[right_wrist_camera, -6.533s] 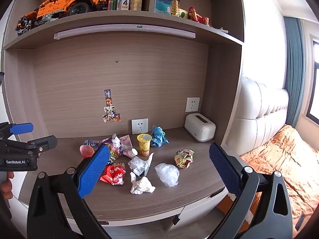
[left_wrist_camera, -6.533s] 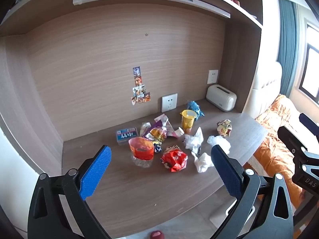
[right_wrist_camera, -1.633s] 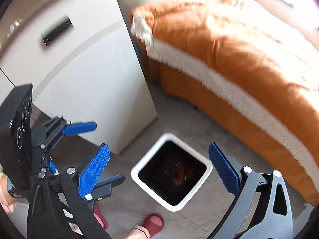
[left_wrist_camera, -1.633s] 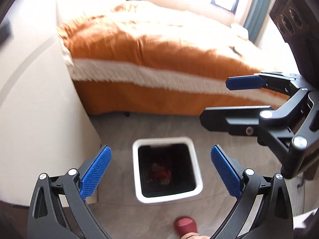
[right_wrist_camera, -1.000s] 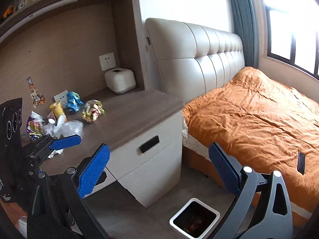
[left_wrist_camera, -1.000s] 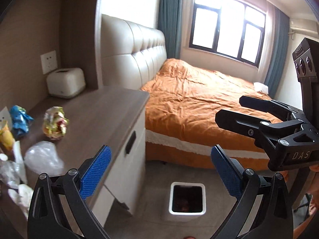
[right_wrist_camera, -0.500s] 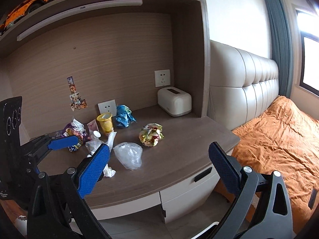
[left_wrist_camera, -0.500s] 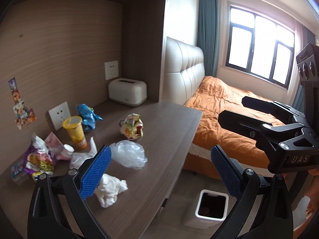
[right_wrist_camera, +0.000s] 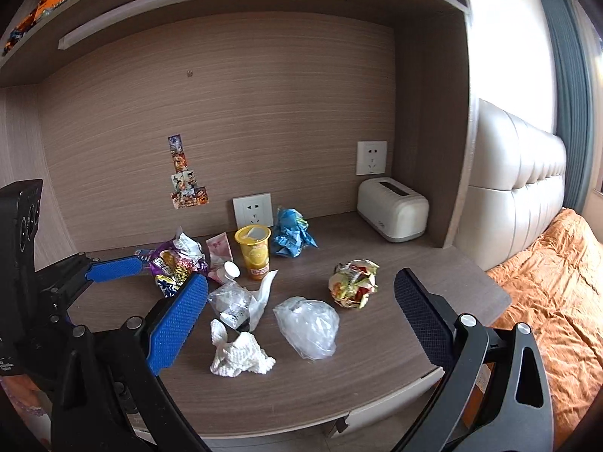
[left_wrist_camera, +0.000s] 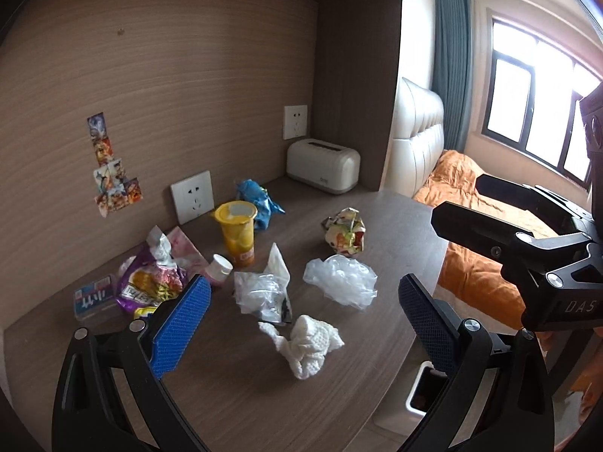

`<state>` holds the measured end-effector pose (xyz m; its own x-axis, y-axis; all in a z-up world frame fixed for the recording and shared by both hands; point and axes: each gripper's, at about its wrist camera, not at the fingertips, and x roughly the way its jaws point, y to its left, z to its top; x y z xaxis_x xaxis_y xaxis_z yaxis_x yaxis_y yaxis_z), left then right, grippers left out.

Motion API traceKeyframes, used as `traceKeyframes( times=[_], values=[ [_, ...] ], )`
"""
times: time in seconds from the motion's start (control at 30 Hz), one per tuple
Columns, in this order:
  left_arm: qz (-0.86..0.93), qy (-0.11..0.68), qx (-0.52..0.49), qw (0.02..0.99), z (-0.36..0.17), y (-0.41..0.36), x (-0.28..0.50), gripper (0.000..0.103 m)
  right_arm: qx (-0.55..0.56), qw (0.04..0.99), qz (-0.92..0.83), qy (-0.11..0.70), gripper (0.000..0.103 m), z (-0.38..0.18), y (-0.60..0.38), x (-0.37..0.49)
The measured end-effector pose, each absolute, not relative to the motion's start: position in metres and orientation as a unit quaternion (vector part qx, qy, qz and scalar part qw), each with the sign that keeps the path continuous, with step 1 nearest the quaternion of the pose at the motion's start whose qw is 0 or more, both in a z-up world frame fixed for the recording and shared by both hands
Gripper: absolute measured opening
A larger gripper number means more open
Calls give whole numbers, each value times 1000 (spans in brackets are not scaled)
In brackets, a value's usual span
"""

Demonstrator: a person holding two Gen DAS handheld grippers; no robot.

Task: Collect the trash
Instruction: 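Move both open tools back toward the desk trash, then grasp the white tissue with the left tool while the right tool grasps the clear plastic bag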

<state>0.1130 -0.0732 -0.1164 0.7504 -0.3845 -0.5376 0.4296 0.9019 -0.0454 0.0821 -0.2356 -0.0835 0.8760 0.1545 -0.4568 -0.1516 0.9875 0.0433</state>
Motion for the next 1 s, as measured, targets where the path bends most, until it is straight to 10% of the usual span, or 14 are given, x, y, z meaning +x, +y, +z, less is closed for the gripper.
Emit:
traceKeyframes(
  times=[0.7,1.0],
  values=[
    [-235,391,24,890,-219,-90,168,97,-6,937,86,339,99,-187,-231,168],
    [-257,426,21,867,-246,-96,178,39,-19,924,96,370,95,-222,-228,193]
  ],
)
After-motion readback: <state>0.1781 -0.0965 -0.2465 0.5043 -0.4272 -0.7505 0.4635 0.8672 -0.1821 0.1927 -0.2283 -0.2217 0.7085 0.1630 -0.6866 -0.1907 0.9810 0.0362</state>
